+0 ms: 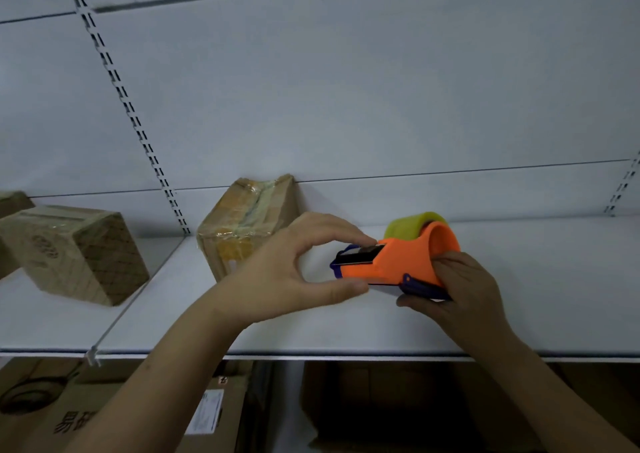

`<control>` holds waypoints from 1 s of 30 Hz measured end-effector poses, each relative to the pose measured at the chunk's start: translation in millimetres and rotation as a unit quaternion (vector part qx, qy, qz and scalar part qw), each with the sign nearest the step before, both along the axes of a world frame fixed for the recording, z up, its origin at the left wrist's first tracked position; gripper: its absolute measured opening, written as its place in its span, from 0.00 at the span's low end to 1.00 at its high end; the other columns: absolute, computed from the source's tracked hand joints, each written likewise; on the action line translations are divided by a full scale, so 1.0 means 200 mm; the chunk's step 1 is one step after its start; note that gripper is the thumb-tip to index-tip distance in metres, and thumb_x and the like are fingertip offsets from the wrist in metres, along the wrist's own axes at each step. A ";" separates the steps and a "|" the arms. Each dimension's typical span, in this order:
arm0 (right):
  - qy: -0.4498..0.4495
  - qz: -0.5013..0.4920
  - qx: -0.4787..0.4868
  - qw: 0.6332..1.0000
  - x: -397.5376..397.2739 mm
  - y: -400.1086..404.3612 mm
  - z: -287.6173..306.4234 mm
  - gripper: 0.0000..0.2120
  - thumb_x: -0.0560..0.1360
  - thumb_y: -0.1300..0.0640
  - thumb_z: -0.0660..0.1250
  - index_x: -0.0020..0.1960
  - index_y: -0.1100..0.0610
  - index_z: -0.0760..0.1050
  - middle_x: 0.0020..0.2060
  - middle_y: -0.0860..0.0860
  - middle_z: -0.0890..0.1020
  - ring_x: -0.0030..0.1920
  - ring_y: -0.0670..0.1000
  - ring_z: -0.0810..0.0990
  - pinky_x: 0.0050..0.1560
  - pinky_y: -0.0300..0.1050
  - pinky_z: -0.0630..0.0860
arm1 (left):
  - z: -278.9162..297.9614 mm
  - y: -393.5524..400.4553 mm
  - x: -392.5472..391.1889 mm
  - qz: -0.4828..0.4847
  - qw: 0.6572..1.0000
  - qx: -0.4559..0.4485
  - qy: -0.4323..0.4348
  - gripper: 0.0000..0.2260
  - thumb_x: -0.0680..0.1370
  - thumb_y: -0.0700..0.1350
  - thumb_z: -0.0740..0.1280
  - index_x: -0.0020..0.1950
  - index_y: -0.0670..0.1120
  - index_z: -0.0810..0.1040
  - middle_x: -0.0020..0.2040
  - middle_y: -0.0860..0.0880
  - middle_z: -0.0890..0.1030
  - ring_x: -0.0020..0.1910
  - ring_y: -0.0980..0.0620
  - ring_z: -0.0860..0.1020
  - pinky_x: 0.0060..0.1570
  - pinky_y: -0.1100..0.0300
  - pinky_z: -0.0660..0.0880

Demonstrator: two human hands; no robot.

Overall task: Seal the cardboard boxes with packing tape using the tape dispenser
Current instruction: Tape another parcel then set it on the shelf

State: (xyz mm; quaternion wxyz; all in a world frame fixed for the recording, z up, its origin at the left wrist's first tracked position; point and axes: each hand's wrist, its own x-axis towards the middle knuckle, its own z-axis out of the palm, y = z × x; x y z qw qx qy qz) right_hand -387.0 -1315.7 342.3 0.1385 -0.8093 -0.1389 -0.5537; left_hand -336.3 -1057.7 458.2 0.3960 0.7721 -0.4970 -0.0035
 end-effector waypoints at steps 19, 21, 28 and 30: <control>0.092 0.039 0.034 0.994 -0.13 -0.05 -0.06 0.33 0.74 0.31 0.62 0.38 0.62 0.81 0.32 0.54 0.81 0.38 0.51 0.77 0.41 0.42 0.74 | 0.00 -0.12 -0.07 0.103 0.992 -0.050 -0.048 0.07 0.77 0.44 0.72 0.51 0.55 0.87 0.44 0.59 0.84 0.50 0.54 0.81 0.49 0.53 0.78; 0.141 0.031 0.057 0.988 -0.14 -0.03 -0.07 0.33 0.73 0.29 0.62 0.38 0.60 0.81 0.31 0.52 0.81 0.34 0.51 0.78 0.35 0.47 0.77 | -0.02 -0.12 -0.06 0.132 0.984 -0.045 -0.108 0.06 0.77 0.45 0.71 0.49 0.55 0.87 0.43 0.58 0.82 0.48 0.55 0.80 0.47 0.56 0.78; 0.244 -0.058 0.118 0.961 -0.15 0.01 -0.05 0.28 0.67 0.27 0.59 0.34 0.53 0.75 0.25 0.46 0.75 0.25 0.48 0.73 0.26 0.42 0.69 | 0.09 -0.09 0.03 0.232 0.954 -0.123 -0.142 0.13 0.76 0.40 0.72 0.42 0.60 0.83 0.38 0.66 0.80 0.43 0.64 0.76 0.47 0.72 0.69; 0.267 -0.072 0.140 0.951 -0.16 -0.03 -0.03 0.30 0.66 0.26 0.57 0.34 0.53 0.75 0.25 0.47 0.76 0.26 0.48 0.74 0.28 0.43 0.71 | 0.15 -0.05 0.04 0.254 0.949 -0.132 -0.129 0.14 0.76 0.39 0.72 0.43 0.60 0.82 0.39 0.68 0.79 0.43 0.65 0.76 0.45 0.76 0.66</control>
